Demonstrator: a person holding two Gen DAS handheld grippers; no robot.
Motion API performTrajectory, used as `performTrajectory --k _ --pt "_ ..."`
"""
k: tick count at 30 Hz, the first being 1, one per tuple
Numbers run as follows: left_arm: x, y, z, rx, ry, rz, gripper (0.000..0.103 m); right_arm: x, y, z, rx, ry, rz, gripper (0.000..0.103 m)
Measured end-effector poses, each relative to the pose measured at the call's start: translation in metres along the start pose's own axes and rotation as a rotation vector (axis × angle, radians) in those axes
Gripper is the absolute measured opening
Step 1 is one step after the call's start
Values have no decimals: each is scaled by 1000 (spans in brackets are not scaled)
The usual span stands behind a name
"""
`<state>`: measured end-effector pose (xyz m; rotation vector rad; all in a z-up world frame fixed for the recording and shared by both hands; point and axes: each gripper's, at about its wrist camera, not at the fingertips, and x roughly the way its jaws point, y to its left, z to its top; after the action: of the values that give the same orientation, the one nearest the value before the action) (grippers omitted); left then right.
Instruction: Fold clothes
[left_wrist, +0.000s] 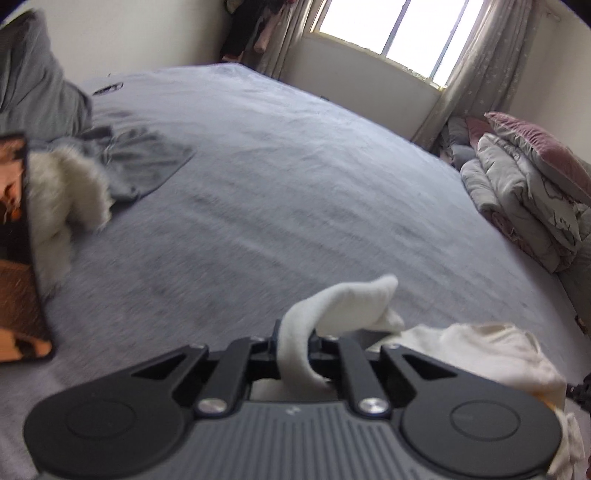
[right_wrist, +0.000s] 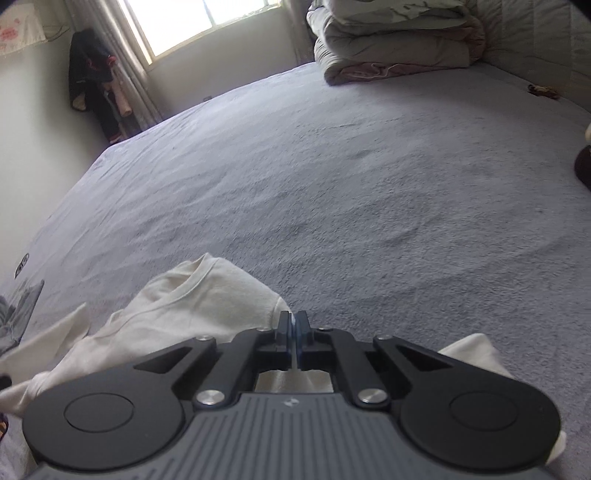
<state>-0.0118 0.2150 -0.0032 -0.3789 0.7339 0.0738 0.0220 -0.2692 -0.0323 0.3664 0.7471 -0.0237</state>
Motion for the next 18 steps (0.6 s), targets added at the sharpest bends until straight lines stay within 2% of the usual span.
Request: performTrajectory --k 6,7,9,10,14,18 --pt "16 4 -12 84 148 5 12 2 -3 -5 11 9 -2 3" --pt "16 3 -12 90 151 9 12 4 -2 -6 11 15 4 3" --pt "14 1 -10 88 136 17 14 7 -3 -8 18 30 14 6" --pt "14 1 -8 87 129 21 19 8 -3 -8 24 36 18 7" --pt "3 -8 4 85 37 7 44 6 -6 -5 42 29 31 8" --pt "-1 -28 14 109 -14 -51 57 3 -7 -4 45 12 35 29"
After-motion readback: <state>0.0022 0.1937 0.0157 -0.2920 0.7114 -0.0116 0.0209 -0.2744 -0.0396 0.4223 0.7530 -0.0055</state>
